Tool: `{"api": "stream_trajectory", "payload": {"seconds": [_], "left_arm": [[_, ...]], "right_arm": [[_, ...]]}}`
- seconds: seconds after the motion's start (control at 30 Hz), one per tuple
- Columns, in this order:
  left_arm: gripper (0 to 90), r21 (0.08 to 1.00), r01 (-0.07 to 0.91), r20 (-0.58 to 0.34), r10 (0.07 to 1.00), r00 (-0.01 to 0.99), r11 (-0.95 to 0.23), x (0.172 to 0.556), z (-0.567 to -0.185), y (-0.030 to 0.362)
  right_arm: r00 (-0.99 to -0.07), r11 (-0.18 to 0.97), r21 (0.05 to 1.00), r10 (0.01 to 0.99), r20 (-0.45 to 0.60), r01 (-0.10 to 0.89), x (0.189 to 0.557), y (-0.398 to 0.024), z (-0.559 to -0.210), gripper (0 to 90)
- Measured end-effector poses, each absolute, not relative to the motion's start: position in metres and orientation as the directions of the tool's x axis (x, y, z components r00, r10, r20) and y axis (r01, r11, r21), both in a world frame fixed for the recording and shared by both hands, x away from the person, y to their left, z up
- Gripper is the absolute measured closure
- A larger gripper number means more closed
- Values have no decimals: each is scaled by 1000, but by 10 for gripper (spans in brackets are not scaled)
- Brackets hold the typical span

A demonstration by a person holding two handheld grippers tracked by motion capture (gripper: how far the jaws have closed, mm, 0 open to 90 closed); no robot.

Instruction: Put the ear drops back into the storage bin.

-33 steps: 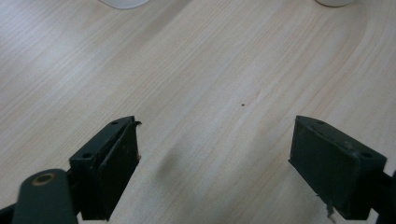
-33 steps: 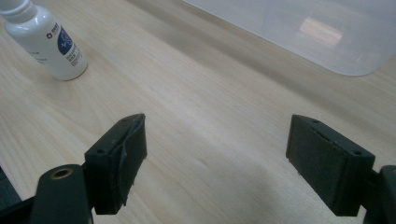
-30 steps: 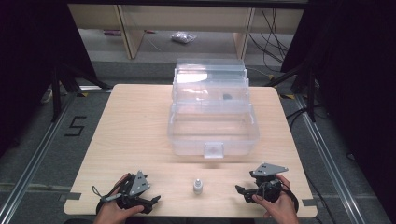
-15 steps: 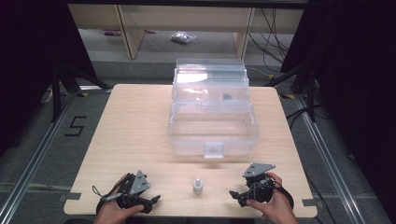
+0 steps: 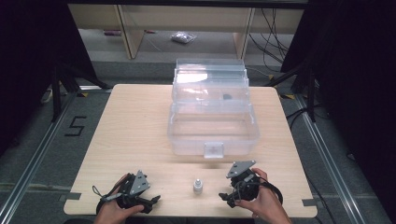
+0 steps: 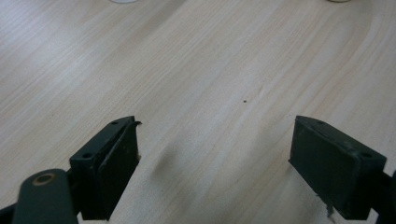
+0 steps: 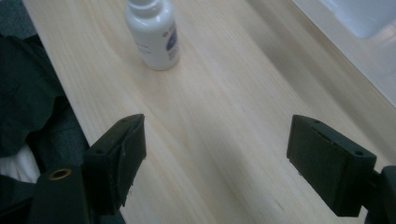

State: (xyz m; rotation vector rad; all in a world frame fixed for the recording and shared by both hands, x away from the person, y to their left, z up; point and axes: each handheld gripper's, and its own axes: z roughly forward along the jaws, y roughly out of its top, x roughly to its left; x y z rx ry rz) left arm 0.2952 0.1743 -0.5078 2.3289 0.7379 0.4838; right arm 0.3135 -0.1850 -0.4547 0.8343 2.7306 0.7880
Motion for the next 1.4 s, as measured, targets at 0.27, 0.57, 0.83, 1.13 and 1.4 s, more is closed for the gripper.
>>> {"api": "stream_trajectory", "payload": {"seconds": [0.27,0.57,0.83,1.13,1.4], "left_arm": [[150,675,382,144,620,771,-632,295,-508,174],[150,651,373,150,594,790,-661,296,-506,176],[151,669,383,138,612,778,-637,295,-508,174],[151,655,374,150,598,787,-657,296,-506,176],[151,674,379,148,619,772,-634,295,-508,173]], "right_arm": [[-871,765,492,490,-27,415,318,-164,-451,231],[-901,811,450,432,-32,373,322,-147,-449,252],[-922,840,429,386,-44,331,325,-133,-445,283],[-935,871,388,349,-56,302,331,-117,-445,341],[-954,900,361,290,-73,246,336,-101,-445,390]]}}
